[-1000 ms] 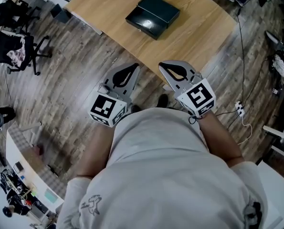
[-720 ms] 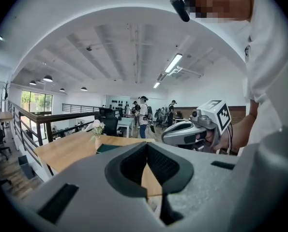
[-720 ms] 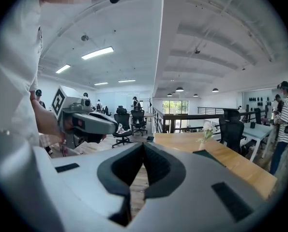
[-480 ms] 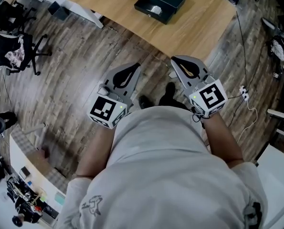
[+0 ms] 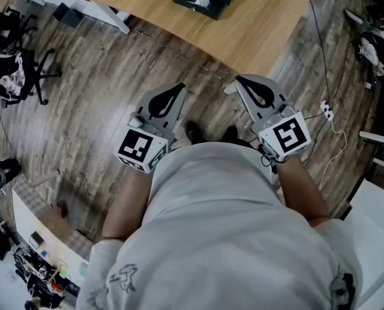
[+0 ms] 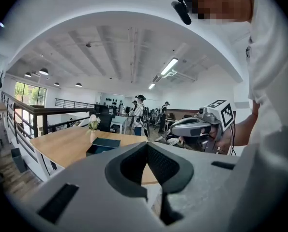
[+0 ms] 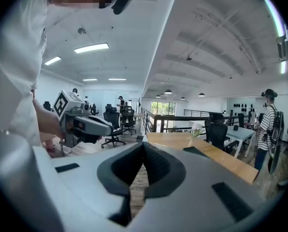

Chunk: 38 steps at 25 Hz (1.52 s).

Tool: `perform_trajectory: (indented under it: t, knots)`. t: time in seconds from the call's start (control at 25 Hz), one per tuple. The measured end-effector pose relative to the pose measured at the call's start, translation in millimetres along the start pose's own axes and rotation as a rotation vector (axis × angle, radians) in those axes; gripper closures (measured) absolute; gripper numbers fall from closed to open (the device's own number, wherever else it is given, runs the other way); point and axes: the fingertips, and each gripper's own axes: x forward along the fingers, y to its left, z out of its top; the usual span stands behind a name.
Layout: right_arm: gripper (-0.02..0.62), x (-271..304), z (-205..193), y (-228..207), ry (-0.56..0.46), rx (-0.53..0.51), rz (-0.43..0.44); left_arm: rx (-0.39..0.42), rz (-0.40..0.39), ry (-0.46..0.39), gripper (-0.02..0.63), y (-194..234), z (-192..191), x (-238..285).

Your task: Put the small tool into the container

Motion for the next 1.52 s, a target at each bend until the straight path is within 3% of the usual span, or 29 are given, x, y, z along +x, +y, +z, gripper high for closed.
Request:
perform_trajectory:
  t: [0.8,1.08,1.52]
  knots:
    - [0.591,-110,-35,-39,-0.041,0.000,0.111,-0.006,0.148,-0.023,0.600,-99,-4,37]
    - [0.591,-148,-46,-53,-0.068,0.005,0.139,-0.004,0.161,-0.038,0.600,-140,0,58]
    - [0.591,-177,-57,-77,-0.067,-0.003,0.142,-0.003,0.177,-0.035,0.600,-166,3,78]
